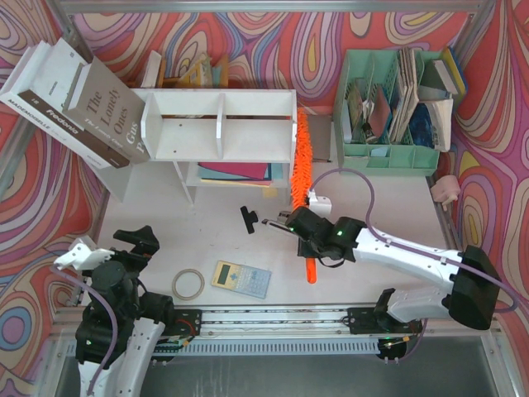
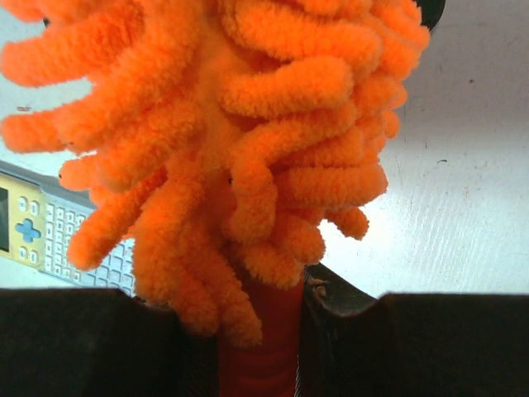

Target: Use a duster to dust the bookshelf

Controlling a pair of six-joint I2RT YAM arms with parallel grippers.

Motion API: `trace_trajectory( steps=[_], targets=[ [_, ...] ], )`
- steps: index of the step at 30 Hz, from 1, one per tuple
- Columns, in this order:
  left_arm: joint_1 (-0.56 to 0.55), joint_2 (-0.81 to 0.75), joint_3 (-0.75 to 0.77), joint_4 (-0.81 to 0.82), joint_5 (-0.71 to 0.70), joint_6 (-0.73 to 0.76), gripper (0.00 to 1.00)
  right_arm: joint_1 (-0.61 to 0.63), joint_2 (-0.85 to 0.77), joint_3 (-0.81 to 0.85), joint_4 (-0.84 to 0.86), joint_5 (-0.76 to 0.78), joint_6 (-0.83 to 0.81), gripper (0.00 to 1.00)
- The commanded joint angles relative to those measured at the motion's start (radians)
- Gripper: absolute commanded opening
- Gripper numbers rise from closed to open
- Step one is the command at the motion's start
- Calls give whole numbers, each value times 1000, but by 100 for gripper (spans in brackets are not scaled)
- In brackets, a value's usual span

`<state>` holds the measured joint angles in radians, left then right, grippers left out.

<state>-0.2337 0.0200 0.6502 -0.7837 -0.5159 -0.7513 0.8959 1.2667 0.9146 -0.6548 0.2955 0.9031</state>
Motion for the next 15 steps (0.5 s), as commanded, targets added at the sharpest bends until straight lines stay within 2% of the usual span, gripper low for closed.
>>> trace_trajectory(
  steps=[1, 10, 15],
  targets=[
    [7, 15, -13, 16, 11, 8, 99, -3, 10, 5, 75, 4, -14, 0],
    [7, 26, -11, 18, 13, 9, 98, -2, -58, 222, 34, 108, -108, 0],
    [7, 23, -11, 18, 11, 8, 99, -3, -91, 282, 22, 135, -148, 0]
  ],
)
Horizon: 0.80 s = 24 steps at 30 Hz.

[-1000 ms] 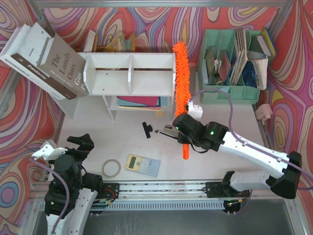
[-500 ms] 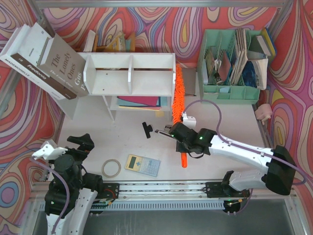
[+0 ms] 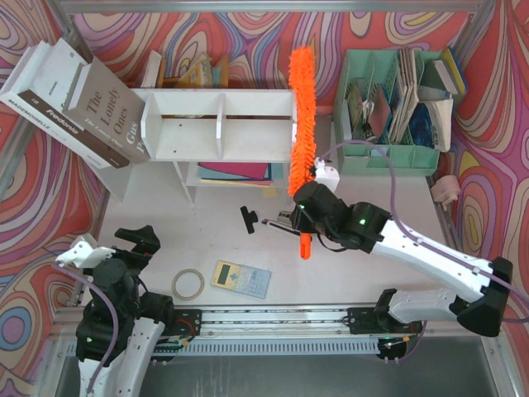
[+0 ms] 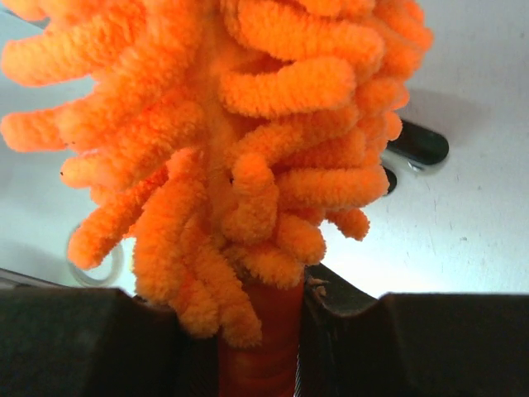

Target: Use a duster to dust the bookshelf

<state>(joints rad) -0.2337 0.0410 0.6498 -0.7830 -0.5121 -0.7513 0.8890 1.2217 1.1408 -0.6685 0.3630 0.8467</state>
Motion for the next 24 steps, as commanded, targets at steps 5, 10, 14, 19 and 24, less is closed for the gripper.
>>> trace_trajectory(
  steps=[5, 10, 14, 19, 24],
  targets=[
    [7, 6, -9, 17, 7, 9, 99, 5, -38, 9, 38, 43, -69, 0],
    [7, 6, -10, 15, 7, 9, 99, 5, -35, -75, 66, 11, -12, 0],
    [7, 10, -10, 16, 9, 10, 98, 5, -26, -145, 90, -17, 12, 0],
    [7, 7, -9, 13, 8, 10, 98, 5, 5, -230, 114, -64, 46, 0],
    [7, 4, -10, 13, 7, 7, 99, 4, 38, -237, 111, -71, 59, 0]
  ],
)
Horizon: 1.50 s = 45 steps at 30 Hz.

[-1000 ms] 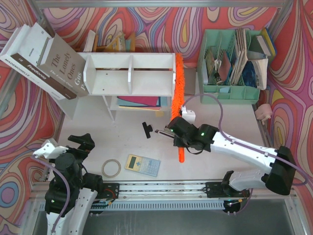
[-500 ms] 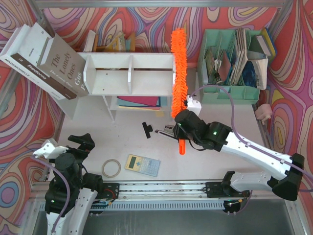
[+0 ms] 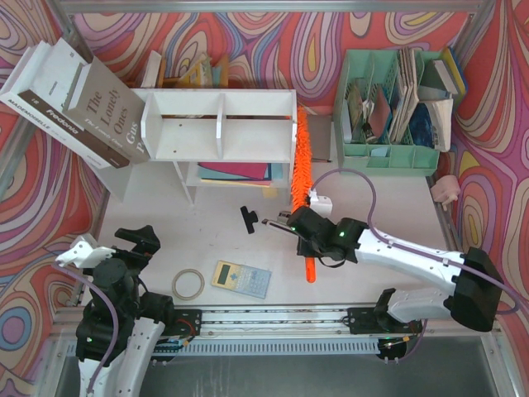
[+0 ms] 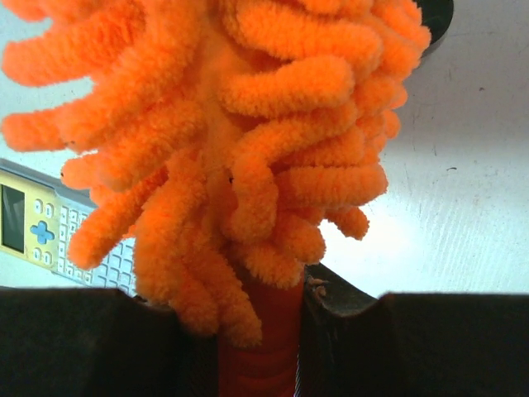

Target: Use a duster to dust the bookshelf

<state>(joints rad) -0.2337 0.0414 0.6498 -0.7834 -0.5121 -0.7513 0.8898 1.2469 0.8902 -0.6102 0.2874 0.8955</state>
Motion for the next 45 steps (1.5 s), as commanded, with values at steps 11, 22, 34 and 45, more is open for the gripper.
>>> trace_trajectory(
  steps=[11, 22, 34, 45],
  targets=[
    [7, -4, -10, 11, 5, 7, 98, 4, -88, 156, 28, 71, -33, 0],
    [7, -5, -13, 13, 7, 7, 99, 4, -6, -28, 118, -45, 43, 0],
    [7, -5, -13, 12, 6, 6, 98, 4, 20, -32, 108, 16, 33, 0],
    [7, -2, -14, 16, 6, 7, 98, 5, -196, 82, 144, 81, -98, 0]
  ],
)
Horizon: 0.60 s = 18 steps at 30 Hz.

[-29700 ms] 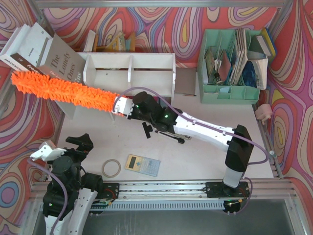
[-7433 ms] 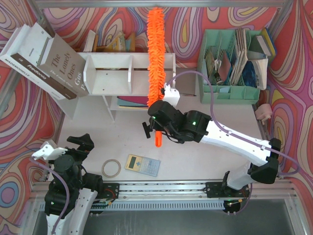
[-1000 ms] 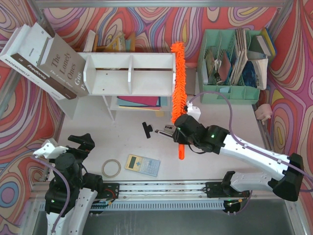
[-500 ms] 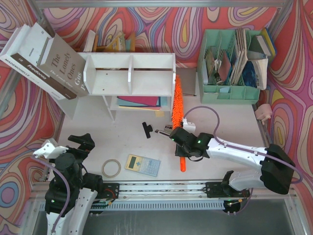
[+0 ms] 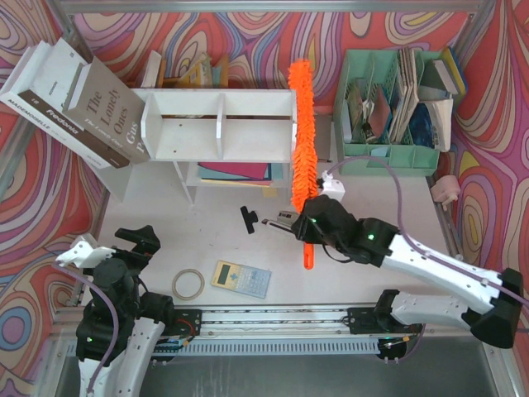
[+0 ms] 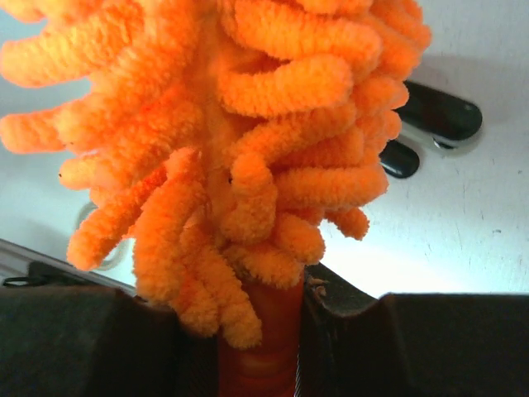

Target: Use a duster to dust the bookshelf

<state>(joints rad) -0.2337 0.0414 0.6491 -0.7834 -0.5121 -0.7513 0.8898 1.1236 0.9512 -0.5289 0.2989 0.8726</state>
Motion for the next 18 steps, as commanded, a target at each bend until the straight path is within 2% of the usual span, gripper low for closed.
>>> trace_trajectory(
  steps=[1, 18],
  targets=[
    [8, -3, -13, 16, 6, 7, 98, 5, -70, 21, 47, 81, -68, 0],
    [8, 5, -14, 19, 11, 10, 99, 3, 123, -183, 112, -53, 37, 0]
  ],
)
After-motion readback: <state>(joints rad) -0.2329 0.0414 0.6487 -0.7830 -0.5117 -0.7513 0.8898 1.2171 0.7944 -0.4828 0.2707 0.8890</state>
